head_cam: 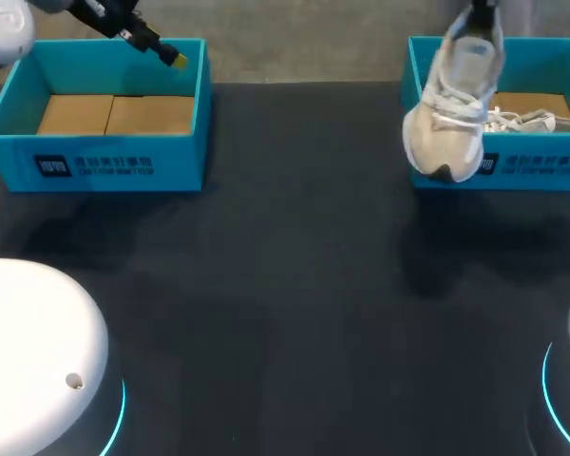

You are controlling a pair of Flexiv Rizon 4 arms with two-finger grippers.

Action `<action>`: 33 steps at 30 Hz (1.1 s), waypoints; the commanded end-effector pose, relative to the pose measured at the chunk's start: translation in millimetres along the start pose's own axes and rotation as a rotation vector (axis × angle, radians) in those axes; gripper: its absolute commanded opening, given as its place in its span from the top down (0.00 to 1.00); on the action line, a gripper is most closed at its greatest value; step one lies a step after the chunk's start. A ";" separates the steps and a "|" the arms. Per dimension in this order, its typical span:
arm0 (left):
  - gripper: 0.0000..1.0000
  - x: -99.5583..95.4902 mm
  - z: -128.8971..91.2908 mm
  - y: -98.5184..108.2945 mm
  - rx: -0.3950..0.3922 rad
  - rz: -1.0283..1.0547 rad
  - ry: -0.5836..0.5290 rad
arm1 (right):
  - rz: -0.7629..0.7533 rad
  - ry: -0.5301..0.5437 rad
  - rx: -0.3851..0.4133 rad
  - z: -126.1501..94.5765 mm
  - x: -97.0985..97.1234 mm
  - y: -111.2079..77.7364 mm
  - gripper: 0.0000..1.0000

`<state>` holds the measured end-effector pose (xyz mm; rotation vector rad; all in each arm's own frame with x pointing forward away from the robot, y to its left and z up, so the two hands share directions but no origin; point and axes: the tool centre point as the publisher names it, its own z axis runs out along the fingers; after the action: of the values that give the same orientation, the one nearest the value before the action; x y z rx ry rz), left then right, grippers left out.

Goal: Take the shoe out of the shoebox, open the shoe tongue, remove and reinsert the insole, then place the shoe into the shoebox

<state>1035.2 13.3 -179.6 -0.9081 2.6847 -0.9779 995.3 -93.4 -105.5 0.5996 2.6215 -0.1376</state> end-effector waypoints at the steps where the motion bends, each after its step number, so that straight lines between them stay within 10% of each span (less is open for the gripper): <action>1: 0.00 5.0 2.7 3.3 -0.005 -0.010 -0.004 | -0.005 -0.009 -0.083 8.7 -7.8 -12.1 1.00; 17: 0.00 6.9 2.1 10.8 -0.013 -0.286 -0.131 | -0.031 -0.053 -0.024 37.4 -69.7 -41.2 1.00; 33: 0.00 3.0 -1.8 15.7 -0.041 -0.380 -0.180 | -0.081 -0.055 0.035 50.1 -78.4 -46.7 1.00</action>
<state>1025.0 21.7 -187.6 -1.4774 2.4395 -0.8563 1057.5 -175.8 -117.6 0.4926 2.5920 -0.2204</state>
